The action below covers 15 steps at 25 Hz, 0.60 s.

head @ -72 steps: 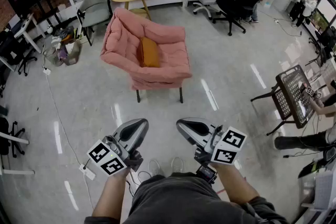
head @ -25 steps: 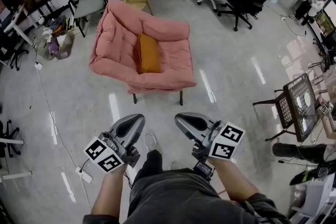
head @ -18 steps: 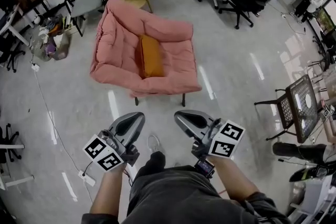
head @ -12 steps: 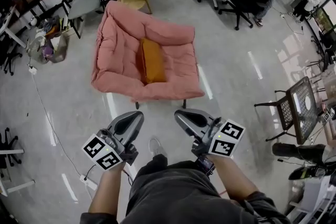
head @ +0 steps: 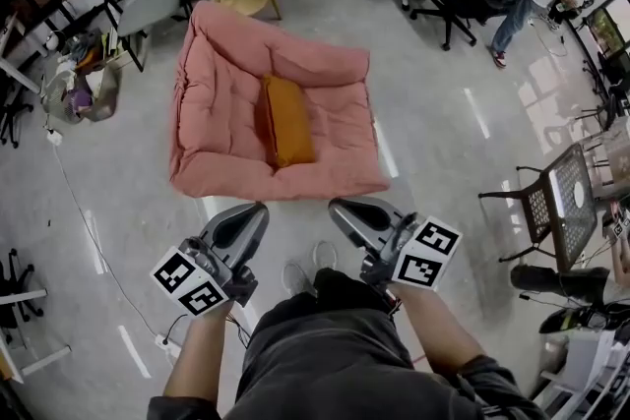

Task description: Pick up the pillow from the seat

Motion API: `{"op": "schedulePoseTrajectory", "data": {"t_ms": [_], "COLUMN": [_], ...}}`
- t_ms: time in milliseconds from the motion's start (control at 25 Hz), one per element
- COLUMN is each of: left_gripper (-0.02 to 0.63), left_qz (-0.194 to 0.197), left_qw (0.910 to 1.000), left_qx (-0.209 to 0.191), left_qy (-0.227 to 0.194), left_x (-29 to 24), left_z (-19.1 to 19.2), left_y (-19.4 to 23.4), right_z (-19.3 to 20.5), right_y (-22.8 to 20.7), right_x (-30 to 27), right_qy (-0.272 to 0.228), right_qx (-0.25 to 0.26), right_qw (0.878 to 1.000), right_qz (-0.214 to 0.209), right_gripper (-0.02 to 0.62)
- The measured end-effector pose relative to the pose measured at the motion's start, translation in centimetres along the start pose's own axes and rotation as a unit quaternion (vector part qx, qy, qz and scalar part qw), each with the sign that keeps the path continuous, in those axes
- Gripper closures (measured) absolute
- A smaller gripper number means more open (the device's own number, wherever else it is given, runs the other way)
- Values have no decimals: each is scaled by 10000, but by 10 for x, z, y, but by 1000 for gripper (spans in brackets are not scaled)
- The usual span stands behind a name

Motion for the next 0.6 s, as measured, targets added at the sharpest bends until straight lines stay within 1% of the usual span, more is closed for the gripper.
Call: {"op": "schedulePoseTrajectory", "data": {"t_ms": [240, 400, 600], "left_gripper": [595, 595, 595], "left_qz": [-110, -252, -498], "left_qw": [9999, 9995, 9983], "left_qx": [36, 97, 211], "left_qy": [99, 147, 212], "left_x": [-39, -57, -102], "left_z": [1, 4, 9], "left_y": [36, 71, 112], "right_z": [-11, -13, -24], "right_y": [-53, -92, -154], "right_x": [-23, -52, -82], "right_qy": [80, 182, 388], "right_qx": [-120, -195, -334], "right_qw": [9999, 9996, 9986], "right_qz": [43, 3, -101], "right_gripper": [580, 580, 580]}}
Point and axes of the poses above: the fingertips, and each gripper's own axes: x backward along the fingers, y to its left, z out of its underside, the point moved 5 cm from there along x, backward along the fingers, and after that the axes turned 7 degrees about -y, right-handed, at the moved point
